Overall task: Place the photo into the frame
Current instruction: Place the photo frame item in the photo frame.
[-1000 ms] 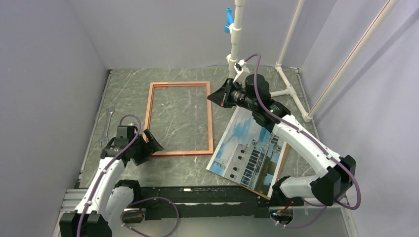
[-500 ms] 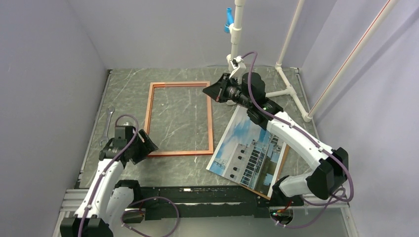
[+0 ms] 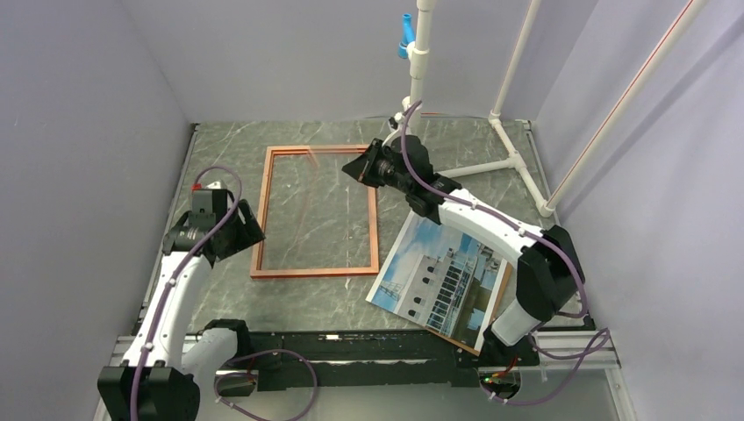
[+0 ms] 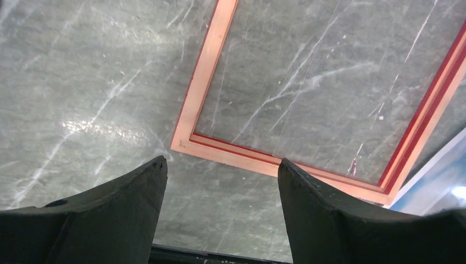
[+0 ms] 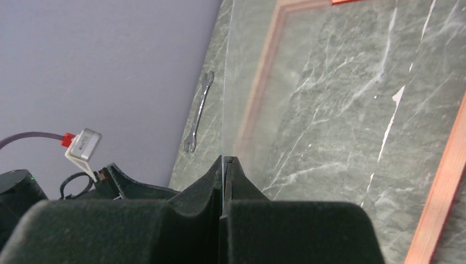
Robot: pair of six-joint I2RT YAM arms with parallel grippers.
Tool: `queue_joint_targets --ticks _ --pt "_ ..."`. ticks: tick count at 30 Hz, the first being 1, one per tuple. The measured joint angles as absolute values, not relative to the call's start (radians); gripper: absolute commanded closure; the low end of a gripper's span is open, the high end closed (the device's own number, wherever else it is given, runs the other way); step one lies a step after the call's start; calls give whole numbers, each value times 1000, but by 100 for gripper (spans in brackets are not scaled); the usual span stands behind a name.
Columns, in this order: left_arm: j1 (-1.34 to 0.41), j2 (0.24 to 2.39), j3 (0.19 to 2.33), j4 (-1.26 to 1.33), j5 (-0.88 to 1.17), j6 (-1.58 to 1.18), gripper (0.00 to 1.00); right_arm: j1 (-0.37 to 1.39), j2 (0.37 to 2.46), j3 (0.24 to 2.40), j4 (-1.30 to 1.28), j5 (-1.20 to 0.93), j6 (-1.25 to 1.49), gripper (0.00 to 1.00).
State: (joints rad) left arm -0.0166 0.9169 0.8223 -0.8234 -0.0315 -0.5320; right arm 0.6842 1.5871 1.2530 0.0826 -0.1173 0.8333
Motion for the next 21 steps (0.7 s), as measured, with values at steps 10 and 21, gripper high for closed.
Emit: queue_joint_targets --ticks 10,21 --pt "79 1078 925 -841 -22 -350 27 720 1737 1248 203 -139 965 100" --pt "267 1195 856 -781 41 -274 33 744 1816 1332 229 -180 1060 100"
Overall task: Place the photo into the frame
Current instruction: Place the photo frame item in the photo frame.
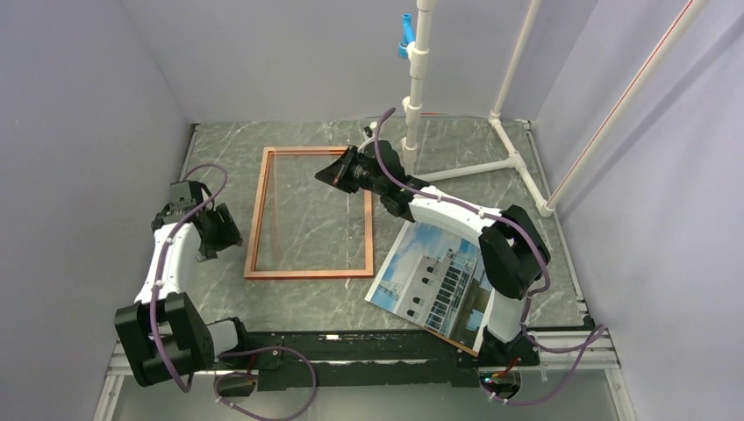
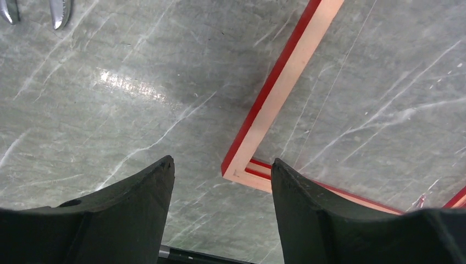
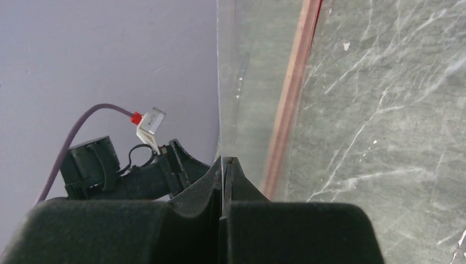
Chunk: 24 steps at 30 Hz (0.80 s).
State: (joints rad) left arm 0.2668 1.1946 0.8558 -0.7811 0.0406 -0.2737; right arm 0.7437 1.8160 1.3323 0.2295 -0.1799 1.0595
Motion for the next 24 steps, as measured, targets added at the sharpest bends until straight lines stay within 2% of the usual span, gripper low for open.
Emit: queue_joint_targets --ticks 5,12,24 --pt "268 1283 857 -765 59 -267 37 746 1816 1332 234 -173 1092 100" --pt "272 1411 857 -748 197 -256 44 745 1814 1322 241 -174 1111 100" --pt "266 1486 855 -730 371 -249 47 741 1698 1265 232 -173 1100 100"
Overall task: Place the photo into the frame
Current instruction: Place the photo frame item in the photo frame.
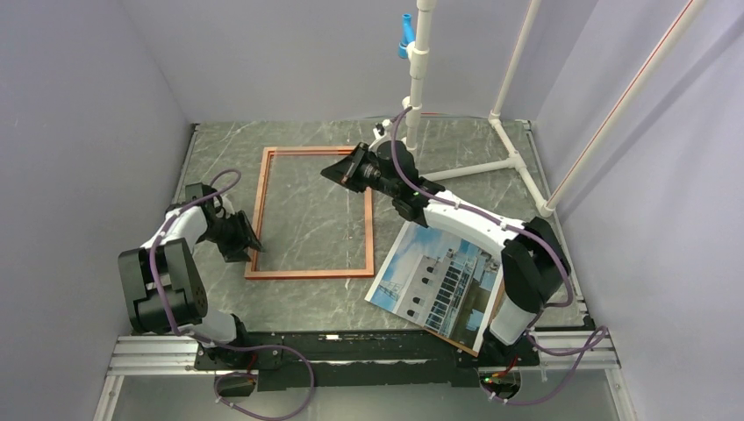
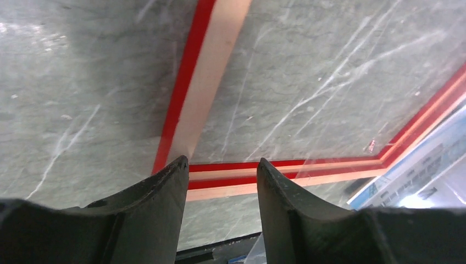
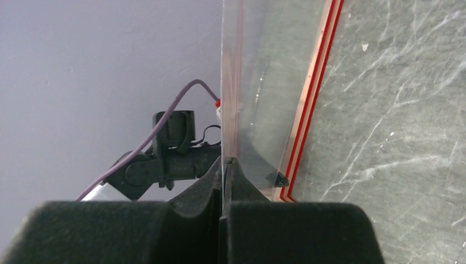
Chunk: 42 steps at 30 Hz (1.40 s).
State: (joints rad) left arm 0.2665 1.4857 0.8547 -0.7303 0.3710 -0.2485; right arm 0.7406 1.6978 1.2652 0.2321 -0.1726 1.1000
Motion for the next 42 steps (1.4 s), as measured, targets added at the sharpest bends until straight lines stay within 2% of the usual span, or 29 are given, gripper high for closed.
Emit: queue_joint_targets --ticks 9,14,18,23,29,35,42 --pt "241 1490 837 -697 497 -249 47 712 1653 1244 225 -174 1075 100" --pt "230 1489 837 -699 493 -246 35 697 1647 1235 208 -175 1058 100" --pt "228 1440 838 -710 371 -245 31 694 1619 1217 190 -174 1050 100" --pt "228 1373 855 -715 262 -245 30 694 1591 1195 188 -177 1050 100" --pt "229 1464 871 -724 211 -245 30 694 1587 1147 188 -185 1051 100" --pt "229 1557 870 -724 302 -244 33 682 1579 1118 187 -190 1051 100" --pt "216 1565 867 -709 416 -229 32 650 1534 1104 182 -195 1039 100"
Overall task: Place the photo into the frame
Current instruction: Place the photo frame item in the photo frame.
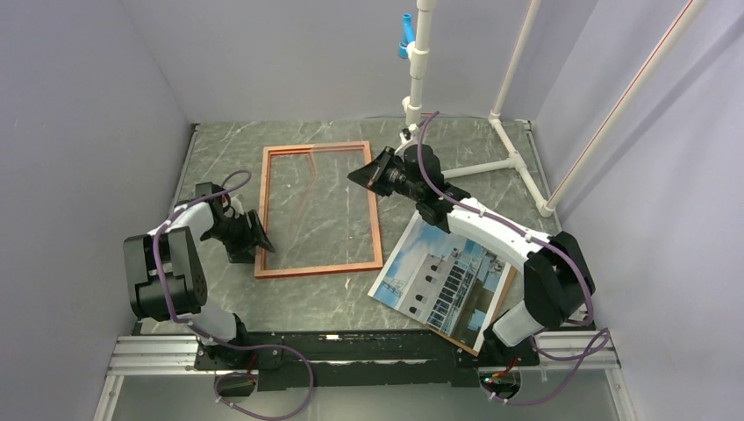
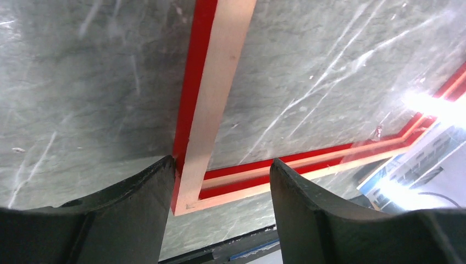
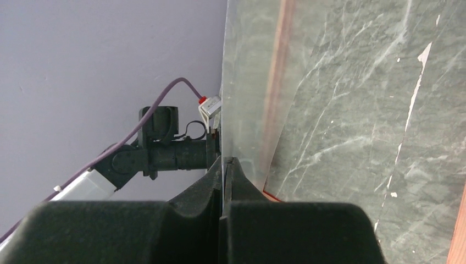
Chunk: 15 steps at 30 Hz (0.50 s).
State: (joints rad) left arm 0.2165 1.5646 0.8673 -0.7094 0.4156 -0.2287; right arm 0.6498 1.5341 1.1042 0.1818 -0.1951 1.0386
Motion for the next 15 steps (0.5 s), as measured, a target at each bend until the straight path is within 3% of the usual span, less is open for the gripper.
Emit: queue_joint_targets --ticks 8,15 --pt "213 1534 867 -719 397 -228 28 648 1569 1165 163 -264 967 100" --pt "246 1381 867 -722 289 -233 31 648 1630 1202 239 -381 908 100"
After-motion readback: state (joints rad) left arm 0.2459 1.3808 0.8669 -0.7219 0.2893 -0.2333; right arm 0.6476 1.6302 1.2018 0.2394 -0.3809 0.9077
